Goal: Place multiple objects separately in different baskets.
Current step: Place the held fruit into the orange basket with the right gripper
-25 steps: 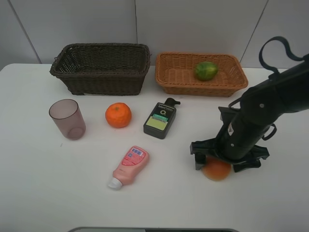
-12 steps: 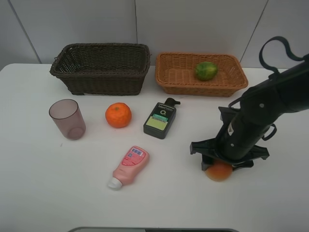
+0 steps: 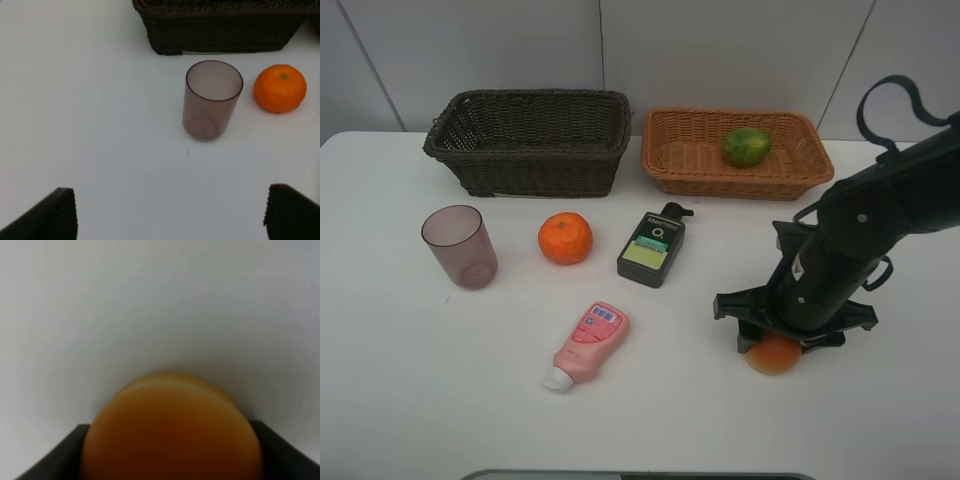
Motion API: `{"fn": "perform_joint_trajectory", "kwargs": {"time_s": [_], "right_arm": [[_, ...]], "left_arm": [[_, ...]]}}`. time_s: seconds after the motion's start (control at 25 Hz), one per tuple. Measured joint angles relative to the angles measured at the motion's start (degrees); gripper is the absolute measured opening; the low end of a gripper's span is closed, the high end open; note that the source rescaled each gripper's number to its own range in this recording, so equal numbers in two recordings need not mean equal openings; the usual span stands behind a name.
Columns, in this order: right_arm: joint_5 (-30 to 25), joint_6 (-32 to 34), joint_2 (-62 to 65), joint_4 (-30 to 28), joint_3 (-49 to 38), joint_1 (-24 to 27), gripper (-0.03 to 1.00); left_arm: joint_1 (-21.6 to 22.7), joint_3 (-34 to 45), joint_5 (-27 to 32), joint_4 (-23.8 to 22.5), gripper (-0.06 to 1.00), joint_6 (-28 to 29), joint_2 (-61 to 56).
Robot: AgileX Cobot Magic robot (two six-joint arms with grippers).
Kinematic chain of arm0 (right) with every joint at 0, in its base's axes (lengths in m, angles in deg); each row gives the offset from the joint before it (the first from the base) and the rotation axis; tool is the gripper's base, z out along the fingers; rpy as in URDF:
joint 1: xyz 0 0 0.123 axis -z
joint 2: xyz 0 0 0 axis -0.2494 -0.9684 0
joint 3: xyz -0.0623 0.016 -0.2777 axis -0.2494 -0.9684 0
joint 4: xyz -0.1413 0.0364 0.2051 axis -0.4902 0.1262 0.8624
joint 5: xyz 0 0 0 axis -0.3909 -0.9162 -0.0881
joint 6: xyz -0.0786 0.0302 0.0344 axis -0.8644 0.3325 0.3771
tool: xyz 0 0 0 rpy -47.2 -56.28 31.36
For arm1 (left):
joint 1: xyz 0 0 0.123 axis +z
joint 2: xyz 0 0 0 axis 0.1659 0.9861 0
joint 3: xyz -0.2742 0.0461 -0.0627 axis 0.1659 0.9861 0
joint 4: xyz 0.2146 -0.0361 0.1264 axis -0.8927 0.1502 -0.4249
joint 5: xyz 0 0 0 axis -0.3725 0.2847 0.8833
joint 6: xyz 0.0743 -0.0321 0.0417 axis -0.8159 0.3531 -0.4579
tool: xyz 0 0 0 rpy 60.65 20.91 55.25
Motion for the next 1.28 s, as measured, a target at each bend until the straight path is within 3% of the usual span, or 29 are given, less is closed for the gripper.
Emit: {"fn": "perform_joint_trajectory", "kwargs": {"time_s": [0.56,0.72,1.04,1.28], "right_arm": [[-0.9,0.0,0.0,0.1,0.3,0.0,0.00],[-6.3,-0.6,0.0,0.1,3.5,0.0,0.00],[-21.7,-8.6,0.0,0.3,17.7,1.9,0.00],[-26.7,-12.2,-0.9,0.0,29.5,5.9,0.00]], "left_arm": [[0.0,0.0,0.0,0.0,0.96,0.0,0.0],[0.0,0.0,0.0,0.0,0.96,0.0,0.0],[0.0,0.0,0.0,0.0,0.96,0.0,0.0],[0.0,0.0,0.0,0.0,0.96,0.0,0.0]]}}
